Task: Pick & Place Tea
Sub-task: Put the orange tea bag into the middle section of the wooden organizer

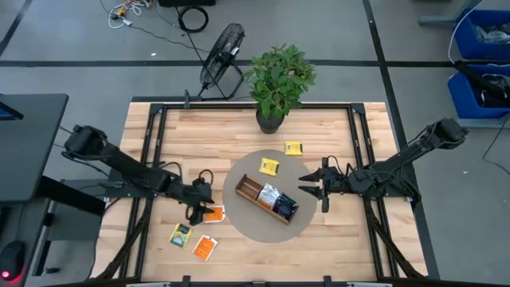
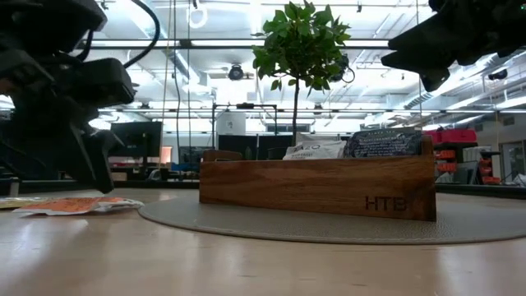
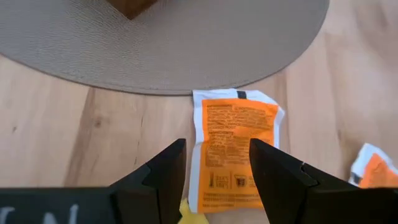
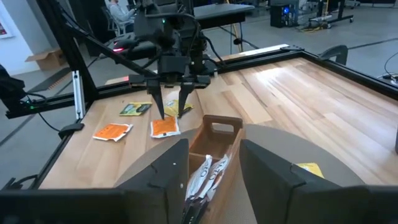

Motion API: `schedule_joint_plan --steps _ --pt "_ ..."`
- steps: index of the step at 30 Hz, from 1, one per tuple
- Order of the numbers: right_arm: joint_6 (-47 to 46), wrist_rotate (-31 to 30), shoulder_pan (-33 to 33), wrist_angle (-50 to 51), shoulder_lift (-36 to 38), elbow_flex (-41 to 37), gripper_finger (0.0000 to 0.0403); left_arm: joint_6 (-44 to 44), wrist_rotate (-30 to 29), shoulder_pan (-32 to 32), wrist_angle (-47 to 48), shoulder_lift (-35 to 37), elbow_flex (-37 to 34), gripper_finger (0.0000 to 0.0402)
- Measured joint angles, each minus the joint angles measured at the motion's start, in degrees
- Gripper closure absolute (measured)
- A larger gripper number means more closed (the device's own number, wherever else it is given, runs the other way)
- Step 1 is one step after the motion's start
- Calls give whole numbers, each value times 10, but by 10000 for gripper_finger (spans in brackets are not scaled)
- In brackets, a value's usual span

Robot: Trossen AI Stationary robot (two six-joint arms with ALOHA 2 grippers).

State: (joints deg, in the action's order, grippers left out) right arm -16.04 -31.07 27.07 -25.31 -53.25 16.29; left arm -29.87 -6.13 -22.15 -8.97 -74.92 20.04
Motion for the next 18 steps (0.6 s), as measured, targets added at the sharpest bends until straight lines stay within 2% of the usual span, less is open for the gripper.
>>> schedule_joint_plan --steps 9,14,18 --pt "0 0 0 2 0 0 250 2 -3 0 -8 -66 20 220" --pt "0 0 0 2 0 0 250 1 -3 2 -9 -76 24 221" --pt "-2 -14 0 10 0 0 250 2 -4 2 -6 -76 23 243"
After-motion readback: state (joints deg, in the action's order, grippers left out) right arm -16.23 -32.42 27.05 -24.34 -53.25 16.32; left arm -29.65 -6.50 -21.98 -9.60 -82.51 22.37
